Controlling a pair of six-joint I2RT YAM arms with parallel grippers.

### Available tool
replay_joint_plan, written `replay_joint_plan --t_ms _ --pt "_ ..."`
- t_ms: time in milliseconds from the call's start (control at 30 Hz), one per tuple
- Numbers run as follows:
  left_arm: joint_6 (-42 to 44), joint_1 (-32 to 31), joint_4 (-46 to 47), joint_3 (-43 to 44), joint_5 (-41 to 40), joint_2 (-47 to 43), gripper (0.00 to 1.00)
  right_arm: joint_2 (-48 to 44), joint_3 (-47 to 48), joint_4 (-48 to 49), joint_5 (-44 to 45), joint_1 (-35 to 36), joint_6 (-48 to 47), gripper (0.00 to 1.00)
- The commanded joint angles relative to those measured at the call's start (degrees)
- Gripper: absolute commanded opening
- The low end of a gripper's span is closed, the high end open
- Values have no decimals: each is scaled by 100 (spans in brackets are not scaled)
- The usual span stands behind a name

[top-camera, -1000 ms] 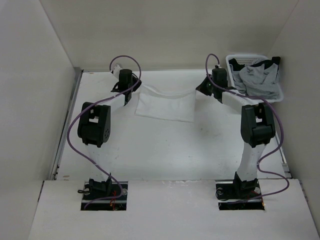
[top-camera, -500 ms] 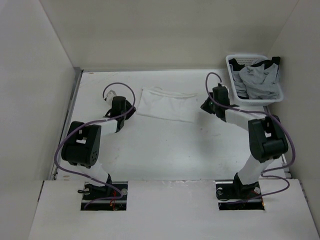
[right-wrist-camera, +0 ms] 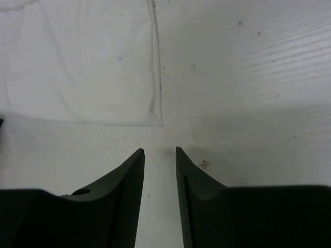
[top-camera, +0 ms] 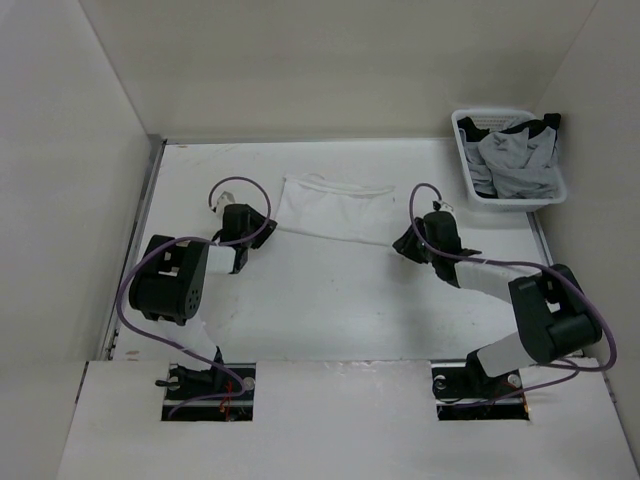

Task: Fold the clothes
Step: Fold the tank top

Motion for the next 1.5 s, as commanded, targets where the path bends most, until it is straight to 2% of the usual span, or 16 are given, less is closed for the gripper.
replay_joint_plan --t_ms 0,200,367,567,733,800,833,967,1067,1467 --pt "-46 -13 -33 225 -27 201 32 183 -77 558 -31 -11 191 36" --pt "68 -75 -403 340 -423 96 18 448 -24 849 -339 -63 324 38" --pt "103 -75 -421 357 -476 139 12 544 11 849 -374 -72 332 38" --pt "33 -145 -350 524 -344 412 10 650 99 823 -383 -72 324 39" --pt "77 -137 -350 480 -397 298 23 711 151 788 -409 -81 297 40" --pt "86 -128 -377 506 -371 341 25 729 178 788 -409 -81 297 40" --pt "94 -137 -368 550 -344 394 24 746 187 788 -418 -81 297 40" --pt "112 -224 -385 647 -327 526 8 773 204 788 -445 -90 315 39" --pt "112 -198 -394 586 -379 430 0 773 204 788 -445 -90 315 38" --pt "33 -154 -289 -47 -564 -378 0 1054 467 699 -418 -63 411 36"
